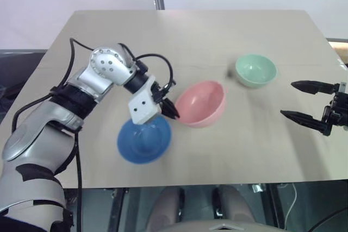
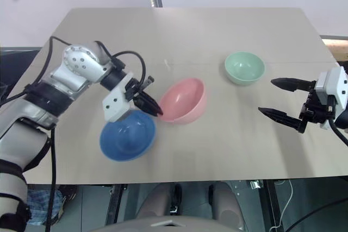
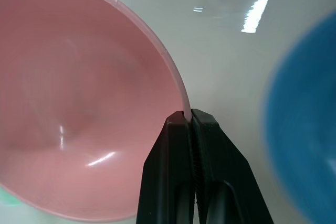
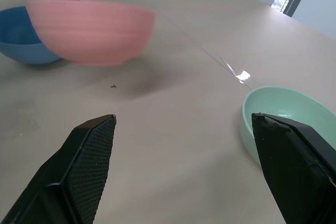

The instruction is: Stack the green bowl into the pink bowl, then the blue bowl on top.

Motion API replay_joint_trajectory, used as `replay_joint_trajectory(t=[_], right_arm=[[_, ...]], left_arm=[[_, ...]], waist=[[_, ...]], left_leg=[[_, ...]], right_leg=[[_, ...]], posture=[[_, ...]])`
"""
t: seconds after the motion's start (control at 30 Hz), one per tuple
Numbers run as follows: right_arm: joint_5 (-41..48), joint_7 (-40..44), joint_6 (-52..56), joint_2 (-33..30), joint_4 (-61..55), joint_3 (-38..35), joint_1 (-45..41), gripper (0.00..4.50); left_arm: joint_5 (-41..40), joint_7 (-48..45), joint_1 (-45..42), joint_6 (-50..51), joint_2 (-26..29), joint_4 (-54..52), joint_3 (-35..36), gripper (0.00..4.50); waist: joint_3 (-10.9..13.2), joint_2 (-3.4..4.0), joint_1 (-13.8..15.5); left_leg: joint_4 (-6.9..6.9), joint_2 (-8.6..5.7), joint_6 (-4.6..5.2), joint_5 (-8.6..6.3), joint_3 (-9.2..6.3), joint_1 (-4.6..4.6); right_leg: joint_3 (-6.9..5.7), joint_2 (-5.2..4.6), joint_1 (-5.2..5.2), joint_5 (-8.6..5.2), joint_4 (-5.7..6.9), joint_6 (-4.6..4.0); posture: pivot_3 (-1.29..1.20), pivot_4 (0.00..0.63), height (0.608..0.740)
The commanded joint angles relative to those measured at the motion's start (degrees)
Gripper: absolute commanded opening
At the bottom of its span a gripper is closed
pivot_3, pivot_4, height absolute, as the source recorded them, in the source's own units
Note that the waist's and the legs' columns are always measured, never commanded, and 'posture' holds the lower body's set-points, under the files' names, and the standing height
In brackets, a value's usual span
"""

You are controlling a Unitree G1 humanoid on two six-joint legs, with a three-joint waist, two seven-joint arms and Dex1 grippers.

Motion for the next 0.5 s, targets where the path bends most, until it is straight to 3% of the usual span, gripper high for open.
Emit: replay_joint_trajectory(t=[0.03,0.3,0.4,0.5], right_arm=[[0.2,0.1,-1.2,-0.4,-0.4,-1.4,-1.0,4.5],[0.3,-0.1,-1.2,-0.4,-0.8,-1.7,-0.6,4.5],[0.4,-0.3,-1.1,-0.3,-1.2,-2.0,-0.2,4.5],[0.4,-0.3,-1.1,-0.3,-1.3,-2.3,0.3,4.5]], left_arm=[[1.8,-0.2,0.1,-2.3,0.5,1.2,0.0,0.06],[5.1,-0.2,-0.4,-5.7,-4.0,7.2,2.4,0.06],[5.9,-0.2,-0.8,-7.2,-5.1,8.7,2.9,1.03],[6.1,-0.2,-0.7,-7.1,-6.5,9.8,4.3,2.52]], waist=[[0.0,0.0,0.2],[0.0,0.0,0.1],[0.0,0.0,0.1],[0.0,0.0,0.0]], left_leg=[[0.02,0.0,0.0,0.0,-0.01,-0.01],[0.02,-0.02,0.01,0.0,-0.01,-0.01],[0.02,-0.01,0.01,0.0,-0.01,-0.01],[0.02,-0.01,0.01,0.0,-0.01,-0.01]], right_leg=[[-0.03,0.0,0.01,0.0,0.0,0.0],[-0.04,0.0,0.02,0.0,-0.02,0.0],[-0.04,0.01,0.02,0.0,-0.01,0.0],[-0.03,0.01,0.02,0.0,-0.02,0.0]], posture=[[0.0,0.15,0.74],[0.0,0.15,0.74],[0.0,0.15,0.74],[0.0,0.15,0.74]])
